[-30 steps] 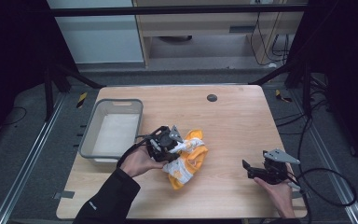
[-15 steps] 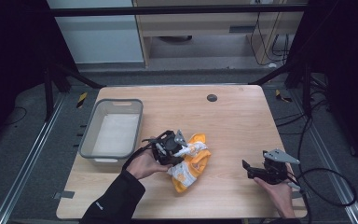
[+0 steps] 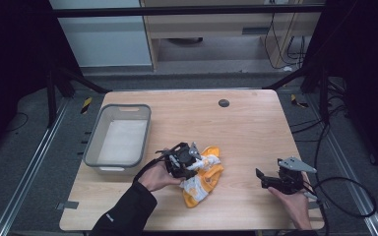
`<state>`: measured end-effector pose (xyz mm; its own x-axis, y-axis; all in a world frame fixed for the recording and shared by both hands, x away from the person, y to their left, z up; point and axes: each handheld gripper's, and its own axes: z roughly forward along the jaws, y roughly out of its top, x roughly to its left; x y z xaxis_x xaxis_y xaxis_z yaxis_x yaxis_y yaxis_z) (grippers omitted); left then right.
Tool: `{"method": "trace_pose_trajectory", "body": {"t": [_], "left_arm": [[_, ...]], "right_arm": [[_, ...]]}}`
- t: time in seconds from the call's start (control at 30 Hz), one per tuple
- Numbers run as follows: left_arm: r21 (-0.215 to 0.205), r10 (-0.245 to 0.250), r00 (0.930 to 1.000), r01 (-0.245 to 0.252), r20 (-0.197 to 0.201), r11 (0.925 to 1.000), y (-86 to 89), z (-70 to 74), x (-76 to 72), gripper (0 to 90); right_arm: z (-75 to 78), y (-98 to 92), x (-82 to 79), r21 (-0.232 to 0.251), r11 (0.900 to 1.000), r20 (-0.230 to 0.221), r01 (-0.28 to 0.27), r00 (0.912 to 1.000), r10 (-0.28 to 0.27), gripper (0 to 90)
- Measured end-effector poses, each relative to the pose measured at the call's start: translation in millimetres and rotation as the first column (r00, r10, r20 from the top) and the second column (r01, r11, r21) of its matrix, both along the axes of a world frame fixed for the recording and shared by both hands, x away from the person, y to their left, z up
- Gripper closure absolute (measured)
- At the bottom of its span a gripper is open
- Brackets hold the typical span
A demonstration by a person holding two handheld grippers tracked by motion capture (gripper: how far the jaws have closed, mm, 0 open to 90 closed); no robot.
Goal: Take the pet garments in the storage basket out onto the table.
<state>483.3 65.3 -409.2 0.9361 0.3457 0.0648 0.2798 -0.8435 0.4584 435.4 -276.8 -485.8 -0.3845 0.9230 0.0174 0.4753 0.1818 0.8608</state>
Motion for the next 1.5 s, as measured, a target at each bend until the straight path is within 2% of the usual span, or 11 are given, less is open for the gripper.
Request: {"method": "trace_pose_trajectory", "body": {"t": [0.27, 0.33, 0.6, 0.77, 0.97, 1.13, 1.23, 1.3, 1.5], "left_arm": [[0.006, 0.006, 1.0000, -0.006, -0.002, 1.0000, -1.4, -6.3, 0.8, 64.8], [0.006, 0.007, 1.0000, -0.007, 0.001, 1.0000, -0.7, -6.6, 0.7, 59.6], [-0.008, 0.021, 0.9998, -0.021, 0.005, 0.9997, 2.0, -7.4, 0.0, 49.1], [-0.040, 0.025, 0.9995, -0.024, 0.020, 0.9989, 6.1, -4.9, -1.8, 39.6], [-0.073, 0.035, 0.9987, -0.032, 0.038, 0.9968, 10.1, -0.2, -3.3, 32.9], [-0.128, 0.048, 0.9975, -0.041, 0.051, 0.9909, 15.4, 5.9, -6.3, 29.1], [-0.166, 0.072, 0.9949, -0.059, 0.071, 0.9843, 21.8, 9.9, -9.3, 26.6], [-0.176, 0.080, 0.9939, -0.066, 0.075, 0.9822, 23.8, 10.6, -10.2, 25.9], [-0.235, 0.120, 0.9866, -0.091, 0.111, 0.9678, 38.3, 13.2, -15.9, 23.3]], "right_arm": [[0.4, 0.3, -0.8, 0.004, 1.000, -0.002, -0.001, 1.0000, 0.001, 8.4], [0.4, 0.3, -0.8, 0.004, 1.000, -0.002, 0.000, 1.0000, 0.000, 8.5], [0.5, 0.3, -1.0, 0.005, 1.000, -0.002, -0.001, 1.0000, 0.001, 8.4], [0.0, 0.1, -0.4, -0.001, 1.000, 0.000, -0.002, 1.0000, 0.002, 8.4], [0.5, 0.2, -0.9, 0.003, 1.000, -0.002, 0.000, 1.0000, 0.000, 8.4], [-0.2, -0.1, -0.2, -0.005, 1.000, 0.002, -0.001, 1.0000, 0.001, 8.4], [0.4, 0.3, -0.9, 0.005, 1.000, -0.003, 0.001, 1.0000, -0.001, 8.3], [0.4, 0.2, -0.8, 0.004, 1.000, -0.003, 0.001, 1.0000, -0.001, 8.3], [-0.2, 0.2, -0.3, -0.002, 1.000, -0.002, 0.000, 1.0000, 0.000, 8.1]]}}
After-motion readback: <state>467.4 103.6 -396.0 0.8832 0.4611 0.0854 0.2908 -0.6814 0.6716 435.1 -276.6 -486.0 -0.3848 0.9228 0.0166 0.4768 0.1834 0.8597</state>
